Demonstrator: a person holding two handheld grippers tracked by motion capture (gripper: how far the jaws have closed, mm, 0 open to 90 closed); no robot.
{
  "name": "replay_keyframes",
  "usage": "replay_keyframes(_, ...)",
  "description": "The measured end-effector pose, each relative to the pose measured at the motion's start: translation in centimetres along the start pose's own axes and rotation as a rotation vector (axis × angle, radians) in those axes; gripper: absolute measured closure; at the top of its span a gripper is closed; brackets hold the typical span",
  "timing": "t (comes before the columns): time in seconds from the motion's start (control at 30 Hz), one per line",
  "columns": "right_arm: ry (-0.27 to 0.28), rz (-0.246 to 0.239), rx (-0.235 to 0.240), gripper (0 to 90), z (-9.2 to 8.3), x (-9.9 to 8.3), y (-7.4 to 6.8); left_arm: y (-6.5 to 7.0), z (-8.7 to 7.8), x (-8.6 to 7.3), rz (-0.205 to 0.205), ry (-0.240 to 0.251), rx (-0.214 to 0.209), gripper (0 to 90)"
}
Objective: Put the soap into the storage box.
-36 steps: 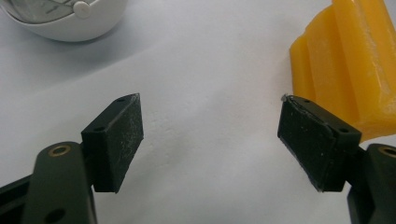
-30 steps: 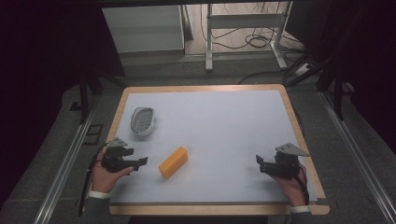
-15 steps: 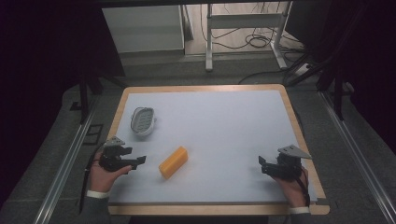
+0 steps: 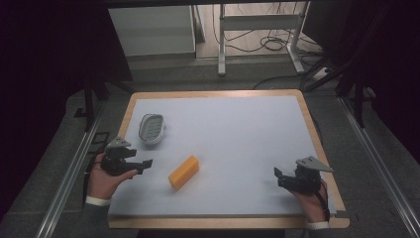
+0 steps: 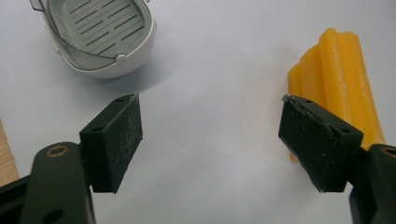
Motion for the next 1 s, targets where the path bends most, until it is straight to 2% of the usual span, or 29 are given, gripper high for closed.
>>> replay_keyframes(0.07,0.002,0.008,0.0,9.5,-0.1,0.0,0.1,0.2,-0.1,0.1,-0.009,-0.001,-0.008,22.4)
replay_keyframes(0.23,-0.001,0.009,-0.009,9.5,-0.1,0.0,0.4,0.8,0.0,0.3,0.017,-0.017,-0.025,23.2)
replay_keyframes(0.53,-0.002,0.006,-0.012,9.5,-0.2,-0.1,0.5,1.8,0.0,0.8,0.048,-0.026,-0.035,22.6)
replay_keyframes(0.73,0.001,0.008,-0.015,9.5,-0.3,0.0,0.5,2.3,-0.2,1.5,0.057,-0.01,-0.028,22.6)
replay_keyframes(1.0,0.004,0.009,-0.018,9.6,-0.4,0.0,0.7,4.1,0.0,2.0,0.08,-0.027,-0.05,22.5)
Point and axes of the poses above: each handheld gripper's, and its own axes: z roughly forward along the jaws, x roughly out of its top, y roughly to its right, the point moved 10 cm from there along z, roughly forward along the jaws, and after that the axes turned 1 degree about x, right-handed, at the moved point
